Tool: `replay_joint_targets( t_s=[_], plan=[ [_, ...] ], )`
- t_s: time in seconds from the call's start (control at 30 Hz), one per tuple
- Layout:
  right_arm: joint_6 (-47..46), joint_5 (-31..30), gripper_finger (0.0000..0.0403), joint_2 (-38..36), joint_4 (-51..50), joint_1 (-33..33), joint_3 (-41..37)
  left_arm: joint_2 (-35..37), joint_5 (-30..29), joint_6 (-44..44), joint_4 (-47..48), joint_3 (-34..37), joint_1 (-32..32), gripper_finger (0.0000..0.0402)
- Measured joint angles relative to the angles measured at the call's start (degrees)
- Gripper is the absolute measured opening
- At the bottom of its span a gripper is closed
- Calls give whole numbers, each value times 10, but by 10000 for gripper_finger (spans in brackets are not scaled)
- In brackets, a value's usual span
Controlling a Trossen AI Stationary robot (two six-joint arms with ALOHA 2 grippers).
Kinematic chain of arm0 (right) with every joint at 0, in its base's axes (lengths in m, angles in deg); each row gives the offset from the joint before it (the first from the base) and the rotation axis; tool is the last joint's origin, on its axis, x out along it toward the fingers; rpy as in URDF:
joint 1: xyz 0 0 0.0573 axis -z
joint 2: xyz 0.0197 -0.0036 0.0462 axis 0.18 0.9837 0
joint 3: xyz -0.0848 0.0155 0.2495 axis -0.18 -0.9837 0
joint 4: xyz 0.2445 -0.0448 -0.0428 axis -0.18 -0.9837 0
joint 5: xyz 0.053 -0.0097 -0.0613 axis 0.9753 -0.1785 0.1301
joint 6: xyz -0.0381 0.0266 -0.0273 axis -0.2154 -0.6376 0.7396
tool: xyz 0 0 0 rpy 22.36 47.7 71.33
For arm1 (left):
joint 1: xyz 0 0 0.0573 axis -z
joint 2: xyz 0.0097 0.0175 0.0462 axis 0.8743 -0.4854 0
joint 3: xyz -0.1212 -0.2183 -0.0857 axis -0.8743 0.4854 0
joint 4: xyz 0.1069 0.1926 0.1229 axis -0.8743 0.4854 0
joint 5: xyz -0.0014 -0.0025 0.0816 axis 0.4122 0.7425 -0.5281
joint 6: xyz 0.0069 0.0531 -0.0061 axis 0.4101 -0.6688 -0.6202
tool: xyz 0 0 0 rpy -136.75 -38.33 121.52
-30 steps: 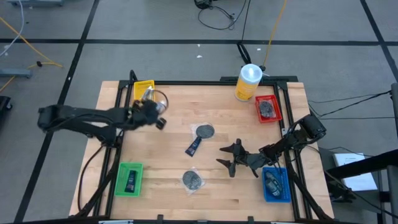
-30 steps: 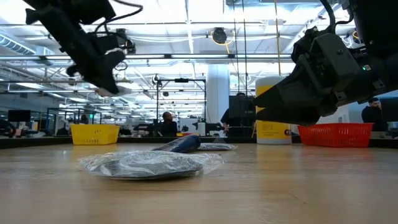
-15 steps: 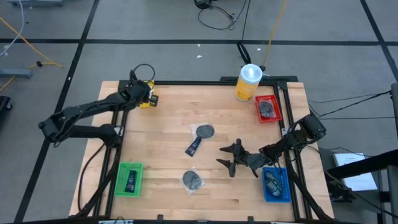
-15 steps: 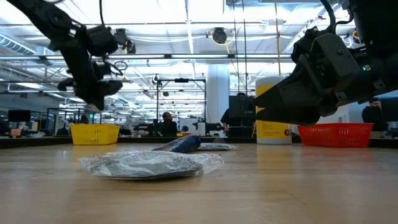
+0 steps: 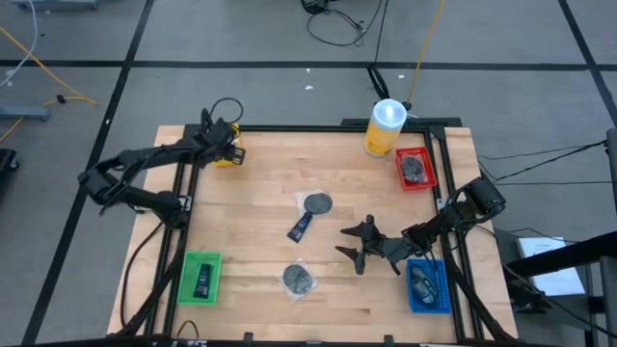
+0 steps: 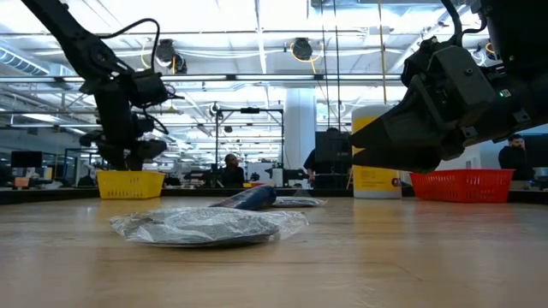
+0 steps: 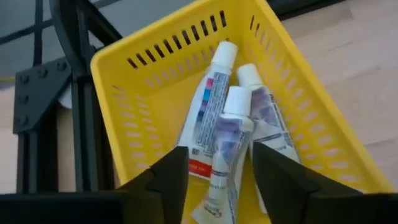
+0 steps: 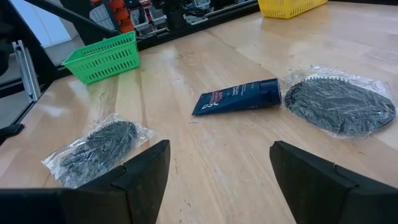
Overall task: Pick & Place Travel size toiletries
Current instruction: Put the dark blue shave cream into the green bin
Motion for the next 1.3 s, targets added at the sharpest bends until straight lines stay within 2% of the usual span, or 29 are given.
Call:
replay_joint_targets(
  t_s=[0.07,0.17,0.3,0.43,0.7,0.83,0.93,1.03,1.2,1.23,1.3],
  plan=[
    [0,0,267,0,0,0,0,12,21,-16,5,-1,-1,190],
    [0,0,267,0,0,0,0,43,84,-28,9,-1,9,202],
    [1,0,267,0,0,0,0,84,152,-28,4,8,67,199],
    [10,2,267,0,0,0,0,113,159,-13,-63,45,164,185],
    [46,62,263,0,25,0,0,118,181,-25,-361,157,400,161],
    [47,61,260,0,22,0,0,118,145,-29,-454,183,505,153],
    [47,61,260,0,22,4,0,109,107,-23,-483,183,574,152],
    [47,61,260,0,21,8,0,80,101,-19,-523,184,621,152],
    [47,60,259,0,21,9,0,42,206,-62,-576,184,650,152],
    [47,60,258,0,21,9,0,39,210,-81,-595,184,651,152],
    [45,60,258,0,21,9,0,28,177,-87,-635,177,651,152]
  ],
)
